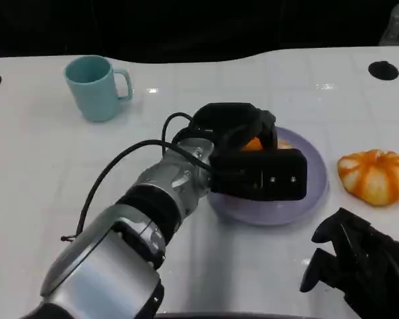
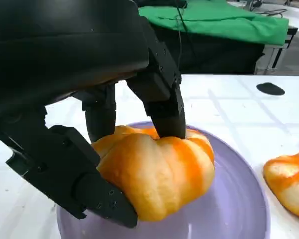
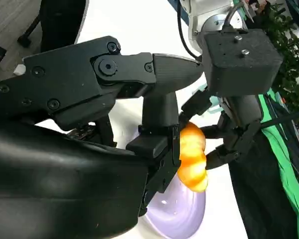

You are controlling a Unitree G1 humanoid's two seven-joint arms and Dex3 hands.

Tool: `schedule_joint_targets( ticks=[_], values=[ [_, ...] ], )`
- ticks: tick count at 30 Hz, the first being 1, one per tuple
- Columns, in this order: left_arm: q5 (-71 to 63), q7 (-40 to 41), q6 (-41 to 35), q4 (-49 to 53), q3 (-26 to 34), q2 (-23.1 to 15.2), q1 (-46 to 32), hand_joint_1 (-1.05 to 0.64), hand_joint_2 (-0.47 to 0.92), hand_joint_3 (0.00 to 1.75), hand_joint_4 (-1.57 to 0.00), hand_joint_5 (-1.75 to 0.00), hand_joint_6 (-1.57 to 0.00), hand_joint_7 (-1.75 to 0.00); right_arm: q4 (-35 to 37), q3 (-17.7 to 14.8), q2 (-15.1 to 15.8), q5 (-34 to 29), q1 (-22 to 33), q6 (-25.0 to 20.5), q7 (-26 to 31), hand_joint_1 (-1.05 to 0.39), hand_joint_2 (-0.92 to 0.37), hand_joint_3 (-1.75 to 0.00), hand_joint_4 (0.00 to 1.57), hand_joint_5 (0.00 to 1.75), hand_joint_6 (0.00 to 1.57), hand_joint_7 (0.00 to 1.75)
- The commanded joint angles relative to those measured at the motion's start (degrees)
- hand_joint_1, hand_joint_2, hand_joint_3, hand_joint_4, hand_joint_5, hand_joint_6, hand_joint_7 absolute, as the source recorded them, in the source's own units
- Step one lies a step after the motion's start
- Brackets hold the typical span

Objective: Grasp the bread from the table and place it into the plate.

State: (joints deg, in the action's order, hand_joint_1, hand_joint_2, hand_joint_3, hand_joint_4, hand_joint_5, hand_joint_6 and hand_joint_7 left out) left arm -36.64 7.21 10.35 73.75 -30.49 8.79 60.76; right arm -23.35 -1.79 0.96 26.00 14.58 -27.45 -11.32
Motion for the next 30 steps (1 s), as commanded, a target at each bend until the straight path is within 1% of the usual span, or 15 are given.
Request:
schedule_joint_targets(
  ticks=[1,2,3,5,7,9,12,13,14,15,21,22,24,27,30],
  values=[
    [1.6,-6.2,1.3,1.0,1.0,-1.0,1.2,-0.33,0.92,0.2,-0.42,-0.81,-0.54,-0.23,-0.9,-0.4,0.4,0.2,0.5,0.5,0.2,-0.45,-0.92,-0.41,0.65,1.75,0.51,1.61],
    [1.2,-7.1,1.2,1.0,0.5,-1.2,1.3,-0.37,0.92,0.22,-0.38,-0.6,-0.49,-0.13,-0.8,-0.5,0.5,0.3,0.5,0.5,0.1,-0.45,-0.92,-0.4,0.65,1.75,0.51,1.61],
    [0.9,-7.7,1.2,1.1,0.1,-1.3,1.4,-0.41,0.92,0.24,-0.31,-0.45,-0.41,-0.07,-0.8,-0.5,0.5,0.3,0.5,0.5,0.0,-0.45,-0.92,-0.4,0.65,1.75,0.51,1.61],
    [0.4,-8.5,0.4,1.1,-0.4,-1.3,1.6,-0.47,0.92,0.26,-0.2,-0.31,-0.3,-0.01,-0.7,-0.5,0.6,0.3,0.4,0.7,-0.2,-0.45,-0.92,-0.41,0.66,1.75,0.51,1.61],
    [-0.2,-8.8,-0.7,1.1,-0.9,-1.2,1.8,-0.57,0.92,0.27,-0.04,-0.17,-0.13,0.0,-0.5,-0.5,0.7,0.2,0.4,1.0,-0.3,-0.44,-0.92,-0.42,0.66,1.75,0.51,1.61],
    [-0.3,-8.9,-1.1,1.0,-1.2,-1.1,1.9,-0.59,0.92,0.27,-0.01,-0.12,-0.09,0.0,-0.4,-0.5,0.7,0.1,0.3,1.1,-0.4,-0.44,-0.92,-0.42,0.66,1.75,0.51,1.61],
    [-0.3,-8.8,-1.3,1.0,-1.2,-1.1,1.9,-0.6,0.92,0.28,0.0,-0.11,-0.08,0.0,-0.3,-0.5,0.8,0.1,0.3,1.1,-0.4,-0.44,-0.92,-0.42,0.66,1.75,0.51,1.61],
    [-1.1,-8.2,-2.3,1.1,-2.0,-1.0,2.0,-0.61,0.92,0.28,0.0,-0.07,-0.06,-0.01,-0.1,-0.6,0.8,0.2,0.2,1.2,-0.5,-0.44,-0.92,-0.42,0.66,1.75,0.51,1.61],
    [-1.8,-7.7,-3.0,1.1,-2.7,-0.8,2.1,-0.67,0.92,0.29,0.0,-0.03,-0.02,0.0,0.0,-0.6,0.8,0.2,0.1,1.2,-0.5,-0.45,-0.92,-0.41,0.67,1.75,0.52,1.61],
    [-2.3,-7.4,-3.7,1.1,-3.1,-0.8,2.2,-0.69,0.92,0.29,0.0,-0.01,-0.01,0.0,0.2,-0.7,0.8,0.3,0.1,1.2,-0.5,-0.45,-0.92,-0.4,0.67,1.75,0.52,1.6],
    [-2.7,-7.4,-4.4,0.9,-3.5,-0.7,2.2,-0.72,0.92,0.29,0.0,0.0,0.0,0.0,0.2,-0.7,0.8,0.4,0.1,1.3,-0.6,-0.45,-0.92,-0.39,0.67,1.75,0.53,1.6],
    [-1.9,-8.6,-4.1,0.7,-2.7,-1.0,2.3,-0.72,0.92,0.29,0.0,0.0,0.0,0.0,0.2,-0.7,0.8,0.3,0.1,1.2,-0.5,-0.45,-0.92,-0.39,0.67,1.75,0.53,1.6],
    [-0.5,-10.6,-3.5,0.4,-1.6,-1.5,2.5,-0.79,0.92,0.3,0.0,0.0,0.0,0.0,0.1,-0.7,0.8,0.2,0.1,1.1,-0.4,-0.45,-0.92,-0.4,0.67,1.75,0.53,1.6],
    [-0.1,-11.3,-3.4,0.2,-1.2,-1.6,2.5,-0.81,0.92,0.31,0.0,0.0,0.0,0.0,0.0,-0.7,0.9,0.2,0.1,1.1,-0.4,-0.45,-0.92,-0.4,0.67,1.75,0.53,1.61],
    [5.5,-16.9,-0.8,-1.2,3.9,-3.6,1.4,-0.84,0.92,0.28,0.0,0.0,-0.01,0.0,0.1,-0.9,0.8,0.5,-0.1,0.8,-0.2,-0.44,-0.92,-0.4,0.66,1.75,0.52,1.61]
  ],
)
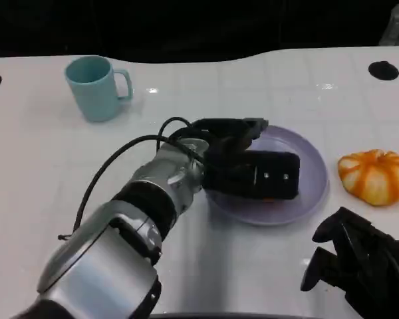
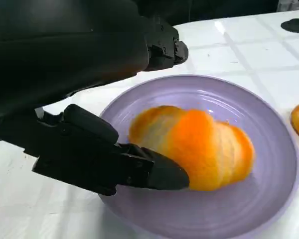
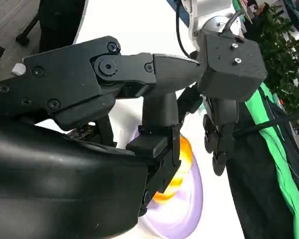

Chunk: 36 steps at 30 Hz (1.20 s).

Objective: Grasp the bread from the table and place it into the plate.

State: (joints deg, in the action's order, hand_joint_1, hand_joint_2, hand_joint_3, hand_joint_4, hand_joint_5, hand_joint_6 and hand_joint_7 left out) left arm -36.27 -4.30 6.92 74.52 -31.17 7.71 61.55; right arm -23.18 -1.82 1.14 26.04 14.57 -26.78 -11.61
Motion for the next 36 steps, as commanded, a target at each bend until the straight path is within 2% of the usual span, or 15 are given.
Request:
schedule_joint_targets(
  ticks=[1,7,16,19,23,25,26,28,31,34,36],
  values=[
    [6.3,-6.7,3.3,-2.4,5.6,-3.0,0.3,-0.85,0.92,0.27,0.0,0.0,-0.01,-0.01,-0.1,-0.9,0.6,0.5,-0.2,0.0,0.2,-0.44,-0.92,-0.4,0.66,1.75,0.52,1.61],
    [15.0,-16.3,5.1,-5.0,12.6,-5.7,-2.0,-0.85,0.92,0.18,0.0,0.0,-0.04,-0.02,0.1,-1.1,0.5,0.6,-0.5,-0.4,0.7,-0.44,-0.92,-0.38,0.67,1.75,0.52,1.61],
    [29.5,-31.0,6.5,-14.9,22.7,-9.9,-9.2,-0.86,0.92,0.2,-0.03,-0.02,-0.08,-0.03,0.7,-1.5,0.4,0.7,-1.3,-0.7,0.8,-0.44,-0.92,-0.37,0.67,1.75,0.52,1.61],
    [32.2,-32.9,3.8,-19.3,24.2,-10.6,-11.8,-0.87,0.92,0.2,-0.06,-0.04,-0.11,-0.04,1.2,-1.7,0.3,0.9,-1.4,-0.6,0.5,-0.43,-0.92,-0.37,0.66,1.75,0.52,1.61],
    [44.3,-37.2,-8.1,-31.1,31.2,-10.5,-20.3,-0.77,0.92,0.21,-0.15,-0.09,-0.19,-0.08,1.0,-1.5,0.4,0.4,-1.4,-0.6,0.7,-0.43,-0.92,-0.38,0.66,1.75,0.53,1.61],
    [49.6,-36.3,-16.0,-39.0,33.7,-10.0,-25.6,-0.68,0.92,0.25,-0.27,-0.18,-0.24,-0.09,0.8,-1.6,0.4,0.4,-1.4,-0.8,0.8,-0.43,-0.92,-0.38,0.66,1.75,0.53,1.61],
    [51.6,-35.3,-19.2,-42.7,34.6,-9.7,-27.9,-0.67,0.92,0.26,-0.27,-0.29,-0.27,-0.08,0.8,-1.7,0.4,0.6,-1.4,-1.0,0.8,-0.43,-0.92,-0.38,0.67,1.75,0.53,1.61],
    [55.6,-33.4,-23.9,-48.4,36.7,-8.6,-31.9,-0.63,0.92,0.29,-0.23,-0.65,-0.37,-0.06,0.7,-1.7,0.4,0.6,-1.4,-0.9,0.7,-0.43,-0.92,-0.38,0.67,1.75,0.53,1.61],
    [59.2,-29.9,-28.6,-55.3,38.4,-7.2,-36.6,-0.63,0.92,0.34,-0.27,-0.94,-0.51,-0.11,0.4,-1.8,0.2,0.7,-1.3,-1.5,1.1,-0.44,-0.92,-0.38,0.67,1.75,0.54,1.61],
    [62.5,-25.8,-32.9,-61.5,39.7,-5.5,-40.9,-0.64,0.92,0.38,-0.37,-1.11,-0.64,-0.2,0.2,-1.9,0.2,0.9,-1.3,-1.8,1.2,-0.44,-0.92,-0.37,0.67,1.75,0.54,1.61],
    [64.8,-22.9,-35.8,-65.8,40.6,-4.2,-43.8,-0.64,0.92,0.39,-0.41,-1.16,-0.68,-0.24,0.1,-1.8,0.2,0.8,-1.3,-1.8,1.3,-0.45,-0.92,-0.36,0.67,1.75,0.53,1.61]
  ],
)
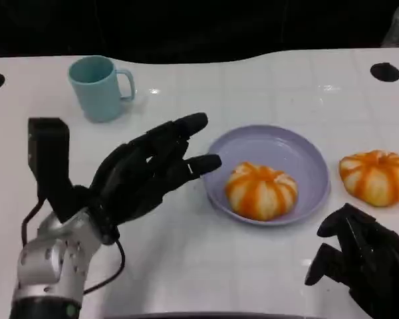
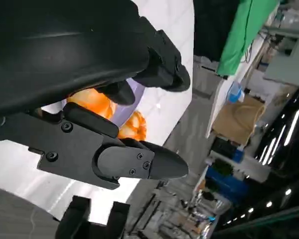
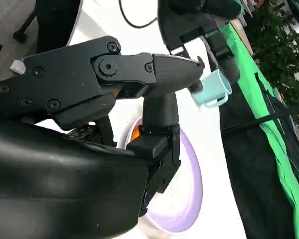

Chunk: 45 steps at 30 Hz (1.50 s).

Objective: Grasp the bread from the table and place it into the plate.

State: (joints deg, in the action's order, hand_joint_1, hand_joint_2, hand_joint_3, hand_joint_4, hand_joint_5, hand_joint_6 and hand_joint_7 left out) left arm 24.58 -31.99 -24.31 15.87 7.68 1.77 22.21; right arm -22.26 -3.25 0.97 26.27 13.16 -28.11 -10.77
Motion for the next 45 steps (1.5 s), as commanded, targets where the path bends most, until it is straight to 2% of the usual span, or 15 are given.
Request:
schedule_joint_targets(
  ticks=[1,2,4,7,10,13,15,19,29,45],
  values=[
    [5.0,6.1,-5.9,-9.0,2.1,2.2,-5.7,-0.62,0.92,0.42,-0.46,-1.27,-0.67,-0.47,-0.9,-0.3,0.4,0.4,0.2,-0.5,0.5,-0.44,-0.92,-0.37,0.66,1.75,0.53,1.61],
    [6.5,7.9,-7.4,-11.2,2.8,3.2,-7.4,-0.62,0.92,0.43,-0.47,-1.31,-0.62,-0.64,-1.1,-0.3,0.3,0.4,0.2,-0.7,0.6,-0.44,-0.92,-0.37,0.66,1.75,0.53,1.61],
    [8.7,11.2,-9.8,-15.0,3.6,4.6,-10.1,-0.6,0.92,0.47,-0.48,-1.51,-0.54,-1.01,-1.4,-0.3,0.2,0.5,0.3,-0.9,0.7,-0.44,-0.92,-0.37,0.66,1.75,0.53,1.61],
    [10.8,15.3,-12.6,-19.5,4.2,5.8,-13.5,-0.6,0.92,0.52,-0.5,-1.7,-0.45,-1.32,-1.4,-0.4,0.1,0.7,0.3,-0.9,0.6,-0.44,-0.92,-0.37,0.67,1.75,0.53,1.61],
    [12.9,17.5,-14.2,-22.1,4.9,6.5,-16.2,-0.59,0.92,0.54,-0.57,-1.74,-0.41,-1.51,-1.6,-0.4,0.1,0.7,0.2,-1.2,0.8,-0.44,-0.92,-0.37,0.67,1.75,0.53,1.6],
    [13.6,19.9,-14.4,-24.3,4.9,7.2,-19.0,-0.57,0.92,0.54,-0.64,-1.75,-0.43,-1.61,-1.9,-0.4,0.0,0.8,0.3,-1.5,1.0,-0.44,-0.92,-0.37,0.67,1.75,0.54,1.6],
    [13.3,20.7,-14.0,-25.1,4.5,7.2,-20.2,-0.56,0.92,0.55,-0.66,-1.75,-0.39,-1.71,-2.1,-0.4,0.0,0.7,0.3,-1.6,1.1,-0.44,-0.92,-0.37,0.68,1.75,0.54,1.6],
    [12.0,22.5,-12.7,-26.4,3.6,7.4,-22.5,-0.53,0.92,0.57,-0.72,-1.75,-0.42,-1.74,-2.4,-0.7,-0.1,1.2,0.4,-2.1,1.2,-0.45,-0.92,-0.36,0.67,1.75,0.54,1.59],
    [10.4,25.6,-11.8,-29.1,1.2,7.1,-26.9,-0.53,0.92,0.52,-0.74,-1.75,-0.49,-1.75,-3.2,-0.9,0.2,1.5,0.9,-2.2,0.7,-0.47,-0.92,-0.37,0.66,1.75,0.53,1.59],
    [8.9,23.5,-7.9,-28.5,-1.3,5.6,-29.2,-0.54,0.92,0.49,-0.77,-1.75,-0.52,-1.75,-2.9,-1.0,0.2,1.1,0.7,-2.0,1.0,-0.46,-0.92,-0.36,0.65,1.75,0.52,1.59]
  ],
)
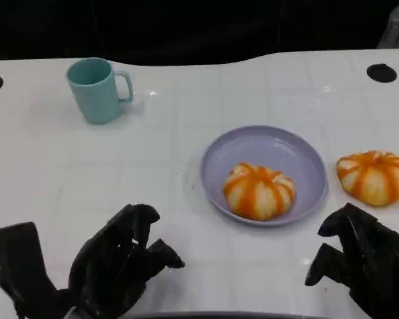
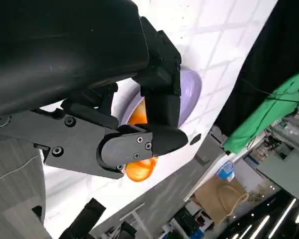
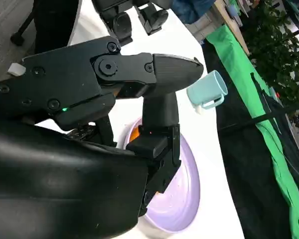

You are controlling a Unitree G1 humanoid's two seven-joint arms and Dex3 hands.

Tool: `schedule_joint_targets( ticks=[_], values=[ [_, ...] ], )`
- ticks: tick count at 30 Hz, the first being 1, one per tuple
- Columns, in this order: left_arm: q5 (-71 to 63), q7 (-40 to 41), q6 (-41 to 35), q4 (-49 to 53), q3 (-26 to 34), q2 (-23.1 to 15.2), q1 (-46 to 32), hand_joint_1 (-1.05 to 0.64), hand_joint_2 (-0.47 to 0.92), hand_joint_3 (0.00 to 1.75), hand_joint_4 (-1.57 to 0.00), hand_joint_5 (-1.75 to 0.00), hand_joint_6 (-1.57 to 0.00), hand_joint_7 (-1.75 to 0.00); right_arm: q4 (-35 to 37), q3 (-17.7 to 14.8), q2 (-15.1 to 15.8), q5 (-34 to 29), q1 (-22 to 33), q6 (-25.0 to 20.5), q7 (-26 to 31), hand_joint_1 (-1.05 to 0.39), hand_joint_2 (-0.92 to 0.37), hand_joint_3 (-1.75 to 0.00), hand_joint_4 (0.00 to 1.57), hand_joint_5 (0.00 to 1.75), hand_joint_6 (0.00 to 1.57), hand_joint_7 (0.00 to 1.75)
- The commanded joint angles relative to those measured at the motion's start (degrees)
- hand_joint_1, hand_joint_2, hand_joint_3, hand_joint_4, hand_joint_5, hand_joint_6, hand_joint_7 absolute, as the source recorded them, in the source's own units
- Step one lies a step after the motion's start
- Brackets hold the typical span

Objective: Grasp the bread from the table and place it into the plate.

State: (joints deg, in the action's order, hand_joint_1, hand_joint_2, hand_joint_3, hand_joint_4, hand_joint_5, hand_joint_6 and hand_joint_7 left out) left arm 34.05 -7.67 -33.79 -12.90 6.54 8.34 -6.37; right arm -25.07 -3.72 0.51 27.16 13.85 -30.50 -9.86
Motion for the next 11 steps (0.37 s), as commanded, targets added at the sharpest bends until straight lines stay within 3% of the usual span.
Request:
schedule_joint_targets(
  ticks=[1,11],
  values=[
    [-0.5,-0.9,1.7,0.4,-0.2,-1.0,-0.6,-0.54,0.92,0.49,-0.77,-1.75,-0.52,-1.75,0.0,-0.5,0.7,0.2,0.1,0.4,0.1,-0.46,-0.92,-0.36,0.65,1.75,0.52,1.59],
    [0.0,-1.4,2.9,1.9,-0.1,-1.2,0.2,-0.54,0.92,0.48,-0.79,-1.75,-0.54,-1.75,1.0,-0.7,0.9,0.2,-0.1,1.3,-0.8,-0.46,-0.92,-0.34,0.66,1.75,0.55,1.57]
  ],
)
